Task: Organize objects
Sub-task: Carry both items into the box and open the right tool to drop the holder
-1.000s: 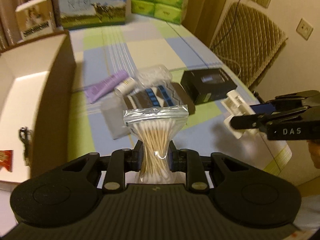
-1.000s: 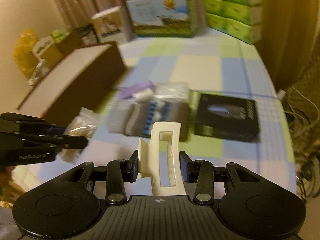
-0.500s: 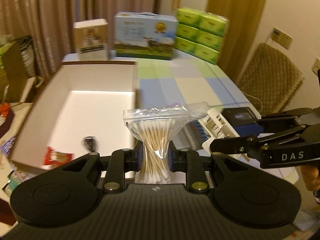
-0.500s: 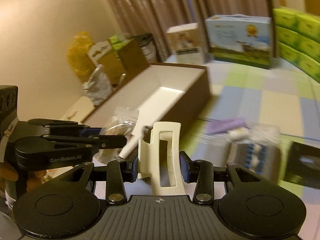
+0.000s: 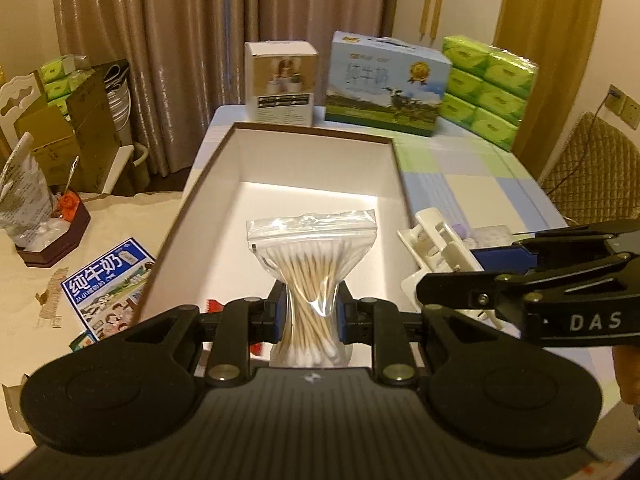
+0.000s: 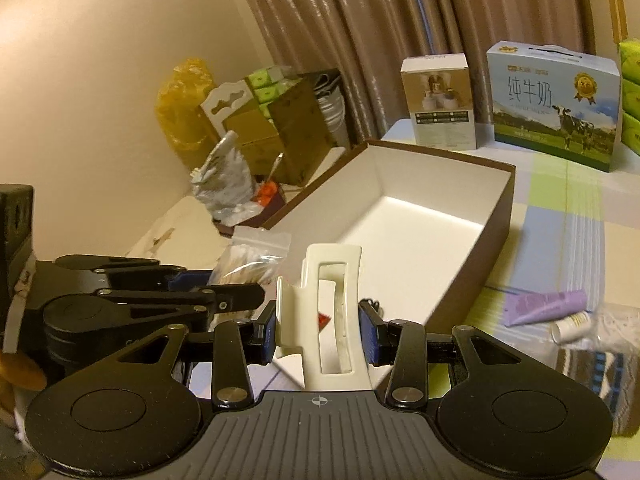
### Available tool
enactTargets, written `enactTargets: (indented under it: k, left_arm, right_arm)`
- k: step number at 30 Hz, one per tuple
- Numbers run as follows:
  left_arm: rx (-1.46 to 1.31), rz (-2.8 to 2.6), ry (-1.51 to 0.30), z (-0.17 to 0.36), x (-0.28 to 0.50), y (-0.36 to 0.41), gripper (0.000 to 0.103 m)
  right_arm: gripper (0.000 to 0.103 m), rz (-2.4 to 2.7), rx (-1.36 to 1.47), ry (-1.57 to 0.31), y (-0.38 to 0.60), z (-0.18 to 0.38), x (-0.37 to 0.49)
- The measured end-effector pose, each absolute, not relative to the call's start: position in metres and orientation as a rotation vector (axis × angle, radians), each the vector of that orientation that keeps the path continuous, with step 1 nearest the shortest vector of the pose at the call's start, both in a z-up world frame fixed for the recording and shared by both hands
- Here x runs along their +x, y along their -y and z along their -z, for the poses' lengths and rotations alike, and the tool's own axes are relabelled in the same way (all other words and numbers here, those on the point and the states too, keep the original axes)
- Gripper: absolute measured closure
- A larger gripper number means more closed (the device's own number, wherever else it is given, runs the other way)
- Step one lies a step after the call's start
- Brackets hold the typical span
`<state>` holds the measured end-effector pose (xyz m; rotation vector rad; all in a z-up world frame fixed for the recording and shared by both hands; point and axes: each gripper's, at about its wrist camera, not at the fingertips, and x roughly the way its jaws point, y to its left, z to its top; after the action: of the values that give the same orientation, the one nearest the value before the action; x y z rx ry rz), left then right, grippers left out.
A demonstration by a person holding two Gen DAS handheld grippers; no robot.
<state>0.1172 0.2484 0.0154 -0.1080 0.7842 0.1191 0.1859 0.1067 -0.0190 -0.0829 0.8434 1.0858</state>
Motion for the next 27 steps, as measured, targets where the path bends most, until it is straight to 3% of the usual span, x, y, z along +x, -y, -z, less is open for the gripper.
enactTargets:
  k: [27]
  left_arm:
    - [-0.133, -0.082, -1.002, 0.067, 0.222, -0.313, 0.084]
  right_arm:
    - [0.065, -0.931, -0.460, -0.899, -0.204, 0.105, 0.245]
